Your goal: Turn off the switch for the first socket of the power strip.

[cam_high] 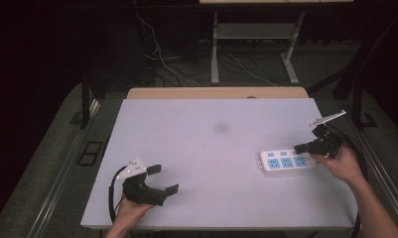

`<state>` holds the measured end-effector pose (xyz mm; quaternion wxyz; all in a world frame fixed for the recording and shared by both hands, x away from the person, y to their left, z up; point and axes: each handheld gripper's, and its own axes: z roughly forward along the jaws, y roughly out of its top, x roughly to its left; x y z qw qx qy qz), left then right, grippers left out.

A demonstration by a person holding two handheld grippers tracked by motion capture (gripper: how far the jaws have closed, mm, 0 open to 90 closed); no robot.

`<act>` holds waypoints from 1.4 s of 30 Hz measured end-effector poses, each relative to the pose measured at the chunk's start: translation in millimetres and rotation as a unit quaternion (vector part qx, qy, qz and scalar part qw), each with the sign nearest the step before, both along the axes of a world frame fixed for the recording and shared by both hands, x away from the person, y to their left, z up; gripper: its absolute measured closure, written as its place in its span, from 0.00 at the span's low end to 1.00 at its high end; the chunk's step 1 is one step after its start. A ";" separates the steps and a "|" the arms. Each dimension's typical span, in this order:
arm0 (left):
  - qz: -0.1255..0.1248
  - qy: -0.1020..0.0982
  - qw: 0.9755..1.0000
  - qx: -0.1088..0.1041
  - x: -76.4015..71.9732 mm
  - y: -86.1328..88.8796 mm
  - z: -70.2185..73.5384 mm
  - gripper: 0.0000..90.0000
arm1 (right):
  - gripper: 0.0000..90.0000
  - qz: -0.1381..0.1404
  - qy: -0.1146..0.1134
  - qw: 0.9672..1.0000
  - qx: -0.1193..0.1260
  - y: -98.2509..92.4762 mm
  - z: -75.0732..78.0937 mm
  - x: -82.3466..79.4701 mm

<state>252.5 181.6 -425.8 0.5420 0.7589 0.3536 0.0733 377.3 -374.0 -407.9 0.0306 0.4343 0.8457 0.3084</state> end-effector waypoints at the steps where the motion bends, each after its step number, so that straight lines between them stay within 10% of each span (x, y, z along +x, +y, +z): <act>1: 0.000 0.000 1.000 0.000 0.1 -0.1 -0.1 0.00 | 1.00 0.000 0.000 1.000 -0.001 0.3 0.2 0.2; 42: 0.012 -0.003 1.000 -0.007 1.0 1.4 -0.8 0.00 | 1.00 -0.019 -0.021 0.999 0.018 -2.5 -10.7 -7.9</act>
